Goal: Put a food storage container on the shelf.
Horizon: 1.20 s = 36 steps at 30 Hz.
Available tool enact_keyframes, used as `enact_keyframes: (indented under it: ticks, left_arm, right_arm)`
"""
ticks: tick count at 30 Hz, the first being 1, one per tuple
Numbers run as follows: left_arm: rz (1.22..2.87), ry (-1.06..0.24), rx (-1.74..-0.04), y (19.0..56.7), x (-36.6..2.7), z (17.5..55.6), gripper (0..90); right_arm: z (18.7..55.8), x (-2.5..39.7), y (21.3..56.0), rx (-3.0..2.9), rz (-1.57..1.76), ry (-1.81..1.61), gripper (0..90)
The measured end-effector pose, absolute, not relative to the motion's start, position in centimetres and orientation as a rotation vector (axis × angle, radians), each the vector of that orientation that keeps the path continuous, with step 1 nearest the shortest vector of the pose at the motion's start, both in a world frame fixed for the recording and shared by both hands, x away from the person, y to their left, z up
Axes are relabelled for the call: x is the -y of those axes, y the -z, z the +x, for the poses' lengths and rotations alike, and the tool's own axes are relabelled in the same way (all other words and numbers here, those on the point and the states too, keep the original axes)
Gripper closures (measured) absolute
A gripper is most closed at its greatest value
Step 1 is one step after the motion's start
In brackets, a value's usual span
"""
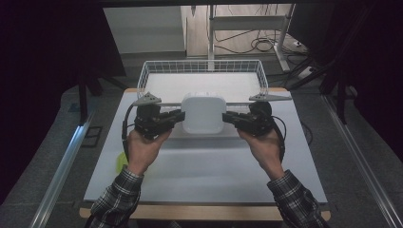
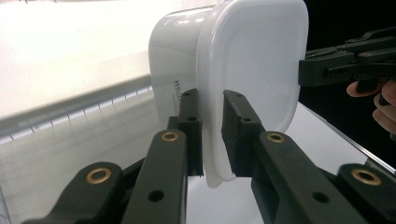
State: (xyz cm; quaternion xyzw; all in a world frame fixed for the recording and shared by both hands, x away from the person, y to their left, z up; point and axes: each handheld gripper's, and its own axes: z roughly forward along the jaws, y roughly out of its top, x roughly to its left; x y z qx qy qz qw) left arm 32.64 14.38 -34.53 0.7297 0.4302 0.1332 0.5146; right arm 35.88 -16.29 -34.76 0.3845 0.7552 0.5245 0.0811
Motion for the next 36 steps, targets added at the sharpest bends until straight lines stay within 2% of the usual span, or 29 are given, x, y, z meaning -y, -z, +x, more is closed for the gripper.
enact_keyframes:
  ticks: [14,36]
  left_arm:
    - [1.715,-0.317,-1.027,31.6,-15.1,35.5,79.1]
    - [1.698,-0.291,-1.052,30.7,-15.2,39.8,78.5]
  right_arm:
    - [38.6,15.7,31.5,-2.225,1.136,-1.58,78.5]
    - [42.6,15.2,29.9,-2.215,1.196,-1.537,77.8]
